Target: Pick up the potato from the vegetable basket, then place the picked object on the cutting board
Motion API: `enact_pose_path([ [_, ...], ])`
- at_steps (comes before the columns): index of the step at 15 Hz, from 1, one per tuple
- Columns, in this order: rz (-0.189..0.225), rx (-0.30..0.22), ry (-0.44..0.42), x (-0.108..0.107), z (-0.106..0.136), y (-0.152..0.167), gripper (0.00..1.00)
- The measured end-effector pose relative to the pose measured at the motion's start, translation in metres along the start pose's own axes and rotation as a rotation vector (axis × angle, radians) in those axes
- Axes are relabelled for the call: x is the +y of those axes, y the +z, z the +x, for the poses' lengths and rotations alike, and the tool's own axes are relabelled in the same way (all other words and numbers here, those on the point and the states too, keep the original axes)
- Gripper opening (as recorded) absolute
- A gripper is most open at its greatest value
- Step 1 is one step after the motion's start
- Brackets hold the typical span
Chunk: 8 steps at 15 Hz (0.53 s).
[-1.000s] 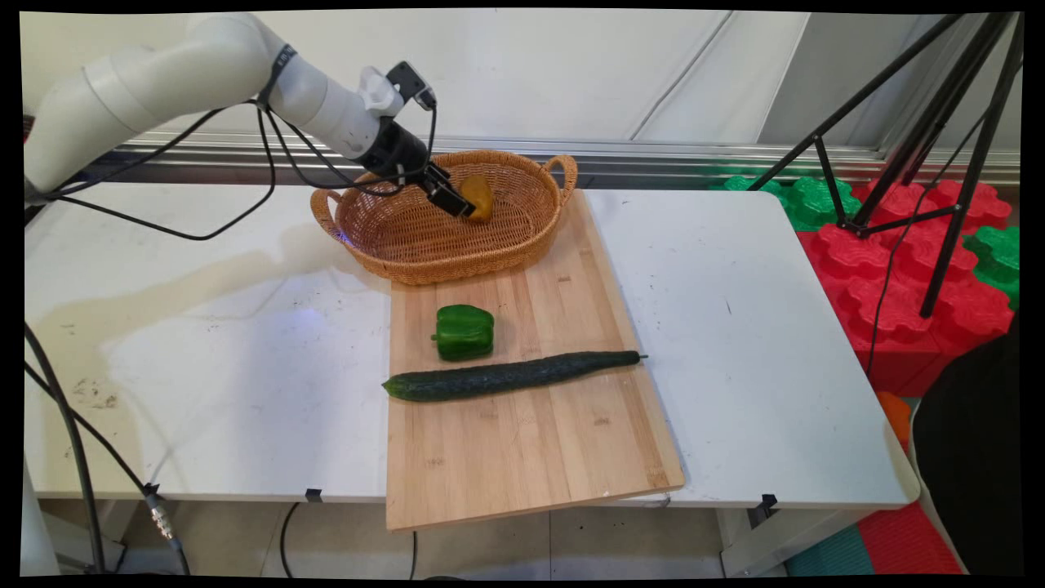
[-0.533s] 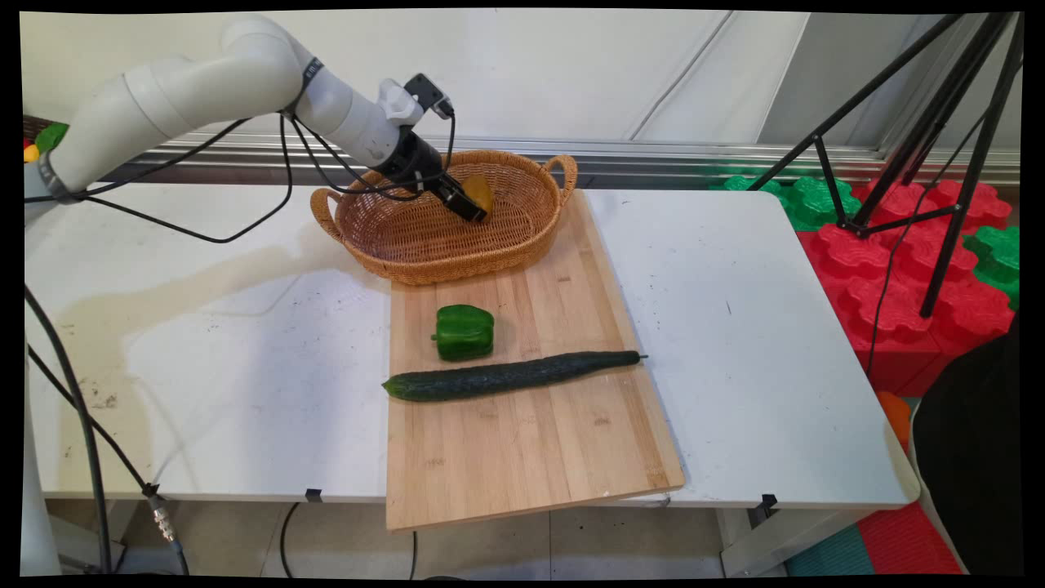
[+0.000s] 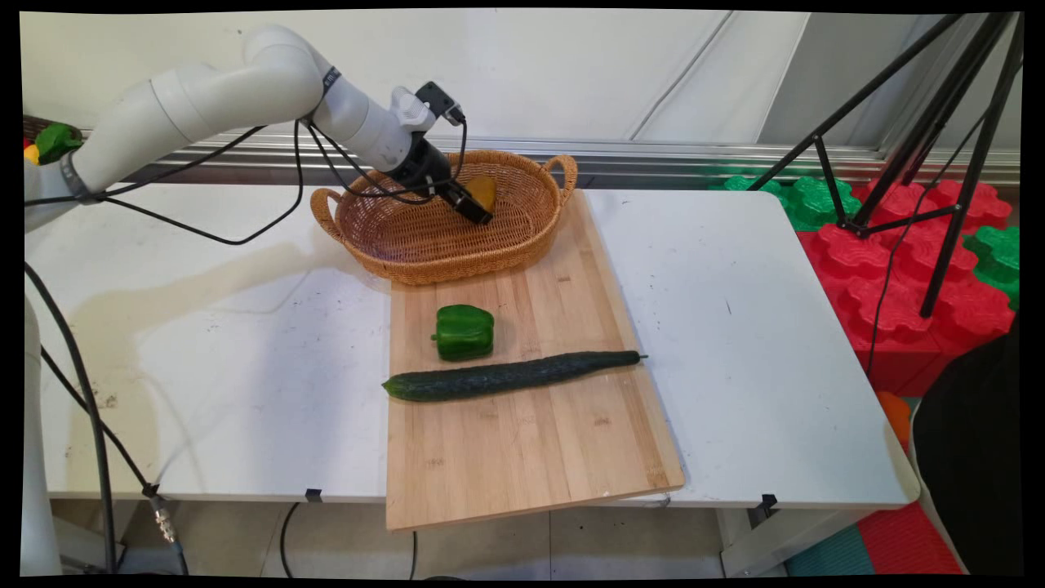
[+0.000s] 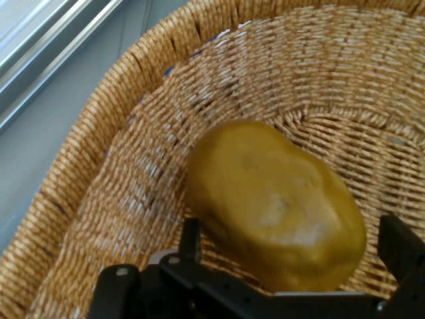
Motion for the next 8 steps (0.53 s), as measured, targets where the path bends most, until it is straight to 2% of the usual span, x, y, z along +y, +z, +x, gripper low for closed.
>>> enact_pose_path([
  [5,0.011,0.004,0.000,-0.001,0.003,0.009,1.00],
  [6,0.012,0.006,0.002,-0.001,0.004,0.010,0.00],
  [8,0.013,0.012,0.005,-0.001,0.005,0.013,0.00],
])
